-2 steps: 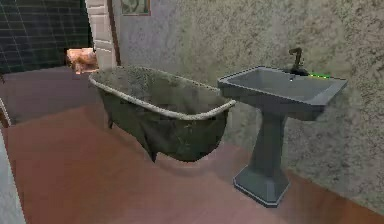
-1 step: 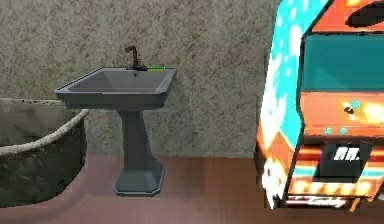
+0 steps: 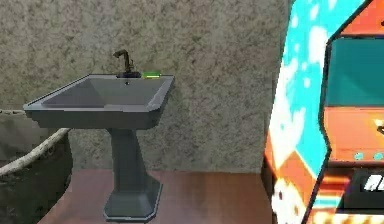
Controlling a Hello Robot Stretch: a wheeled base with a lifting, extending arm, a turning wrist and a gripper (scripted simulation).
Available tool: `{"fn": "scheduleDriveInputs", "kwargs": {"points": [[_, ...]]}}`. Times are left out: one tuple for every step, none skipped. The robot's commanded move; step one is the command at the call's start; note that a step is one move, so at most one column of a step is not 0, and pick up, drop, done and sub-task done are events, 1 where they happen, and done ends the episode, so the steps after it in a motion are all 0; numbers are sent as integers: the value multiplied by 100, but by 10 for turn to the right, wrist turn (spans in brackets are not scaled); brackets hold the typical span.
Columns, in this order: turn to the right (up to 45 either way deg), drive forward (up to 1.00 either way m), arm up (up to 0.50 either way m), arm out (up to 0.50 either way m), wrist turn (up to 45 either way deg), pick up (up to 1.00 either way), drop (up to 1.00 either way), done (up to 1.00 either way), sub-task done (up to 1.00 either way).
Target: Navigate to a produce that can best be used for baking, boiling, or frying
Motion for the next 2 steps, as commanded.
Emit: {"fn": "scheduleDriveInputs", "kwargs": {"points": [[-450, 0, 0, 0, 0, 0, 0, 0, 0], [-390, 0, 0, 0, 0, 0, 0, 0, 0]]}}
